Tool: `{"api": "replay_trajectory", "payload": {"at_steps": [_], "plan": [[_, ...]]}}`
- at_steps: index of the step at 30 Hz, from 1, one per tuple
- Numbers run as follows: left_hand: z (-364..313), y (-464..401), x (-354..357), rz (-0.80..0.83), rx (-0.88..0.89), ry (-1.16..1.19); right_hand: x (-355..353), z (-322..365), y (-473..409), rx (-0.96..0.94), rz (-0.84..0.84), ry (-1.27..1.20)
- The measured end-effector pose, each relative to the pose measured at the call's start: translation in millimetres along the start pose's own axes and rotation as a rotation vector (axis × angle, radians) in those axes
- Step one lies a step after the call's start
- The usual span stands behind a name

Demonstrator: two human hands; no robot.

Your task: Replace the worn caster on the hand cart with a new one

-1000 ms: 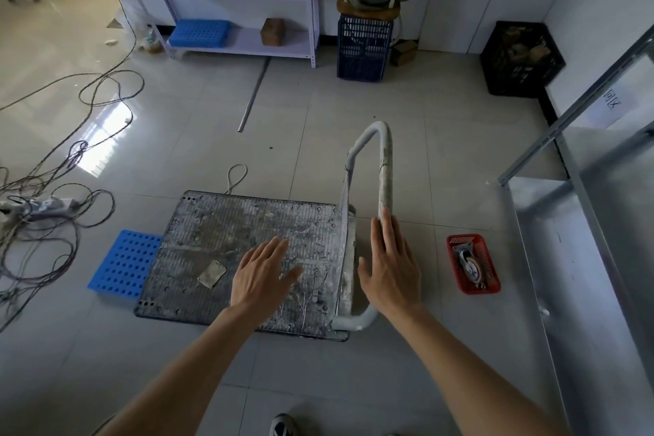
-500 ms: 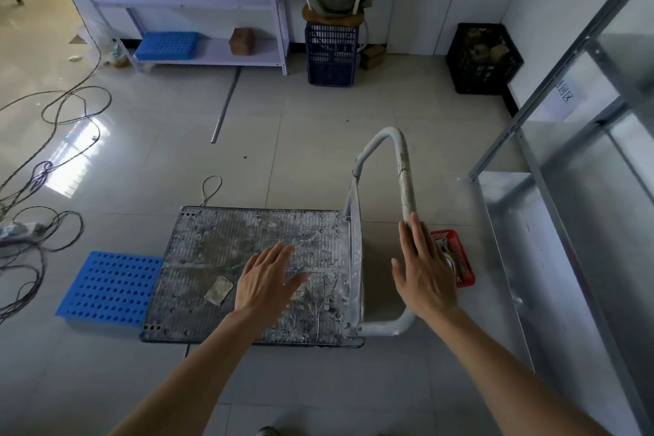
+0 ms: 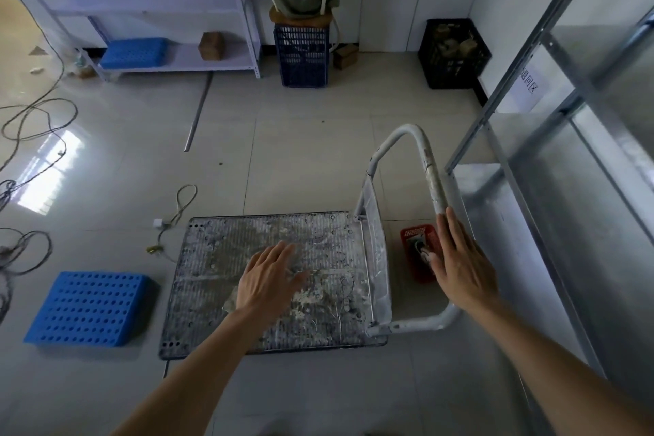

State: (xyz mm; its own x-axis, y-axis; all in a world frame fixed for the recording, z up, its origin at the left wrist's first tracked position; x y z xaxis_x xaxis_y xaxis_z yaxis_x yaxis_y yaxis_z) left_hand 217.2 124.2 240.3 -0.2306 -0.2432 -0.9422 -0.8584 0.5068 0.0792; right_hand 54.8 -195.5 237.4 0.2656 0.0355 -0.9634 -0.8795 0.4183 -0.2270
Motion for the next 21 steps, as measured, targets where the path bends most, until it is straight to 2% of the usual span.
{"api": "replay_trajectory", "payload": {"at_steps": [11,21], "plan": [[-33,-19,-4,0.013,0.024,-0.050,-12,-73,2,0.043,0.090,-0.003],[-59,-27,-39,-0.022,0.055,-0.061,-21,-88,-1,0.055,0.220,0.131]]}}
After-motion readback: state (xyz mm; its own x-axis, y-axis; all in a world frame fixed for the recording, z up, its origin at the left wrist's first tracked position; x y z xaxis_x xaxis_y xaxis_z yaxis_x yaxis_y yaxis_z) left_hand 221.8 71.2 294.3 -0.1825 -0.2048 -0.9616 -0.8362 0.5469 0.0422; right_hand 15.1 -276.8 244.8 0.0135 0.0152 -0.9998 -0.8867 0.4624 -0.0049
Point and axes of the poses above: each hand's wrist, its own y-axis away from the middle knuckle, its own x-axis out of the palm, z = x × y, the point moved 7 cm from there along -y, towards the middle knuckle, and after that the axes turned 10 degrees about -z, right-handed, at the moved point
